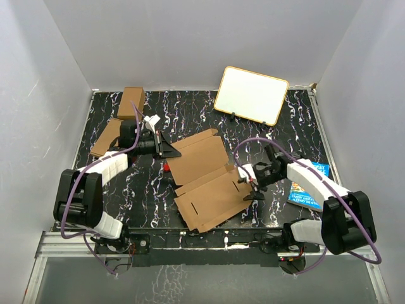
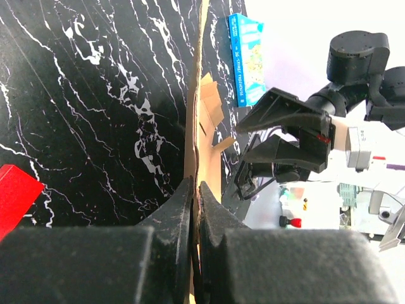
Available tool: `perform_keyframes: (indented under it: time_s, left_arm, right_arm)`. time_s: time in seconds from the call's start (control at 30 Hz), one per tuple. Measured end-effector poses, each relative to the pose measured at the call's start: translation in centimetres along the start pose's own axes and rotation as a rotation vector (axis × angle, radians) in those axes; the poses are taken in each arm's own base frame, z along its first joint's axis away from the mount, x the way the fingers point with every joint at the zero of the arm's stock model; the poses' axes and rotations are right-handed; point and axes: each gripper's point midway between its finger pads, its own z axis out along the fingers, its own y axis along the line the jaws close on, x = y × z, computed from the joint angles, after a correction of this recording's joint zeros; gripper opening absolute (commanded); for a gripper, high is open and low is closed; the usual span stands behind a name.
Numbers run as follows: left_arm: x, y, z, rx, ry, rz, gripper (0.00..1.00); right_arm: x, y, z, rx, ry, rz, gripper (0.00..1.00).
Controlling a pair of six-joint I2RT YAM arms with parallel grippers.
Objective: Fold the paper box
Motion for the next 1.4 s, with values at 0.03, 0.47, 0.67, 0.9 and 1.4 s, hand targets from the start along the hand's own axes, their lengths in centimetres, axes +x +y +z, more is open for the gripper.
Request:
perform_keyframes:
  time_s: [0.03,0.47,0.67,0.9,1.4]
  left_arm:
    - [0.1,0.1,0.0,-0.003,0.002,0.002,0.0]
    - [-0.4,2.9,0.9,-0.098,-0.01,-0.09,0.0]
    - [-2.7,4.0,1.9,-0.116,-0.008,-0.1,0.0]
    - [-4.5,3.0,2.0,-0.097,-0.021,-0.037,0.0]
    - [-5.1,-1.6,0.3,-0.007,-0.088,0.054,0.0]
  right_arm:
    - [0.0,0.3,0.4,-0.017,0.009,-0.017,0.69]
    - [-1.4,2.5,4.2,-0.137,0.025,-0.148,0.71]
    - [-1.8,2.7,5.4,-0.155,0.038,-0.208,0.65]
    - [-0.6,2.7,5.8,-0.14,0.089,-0.218,0.48]
    - [-7.4,-5.0,1.4,0.084,-0.096,0.138,0.61]
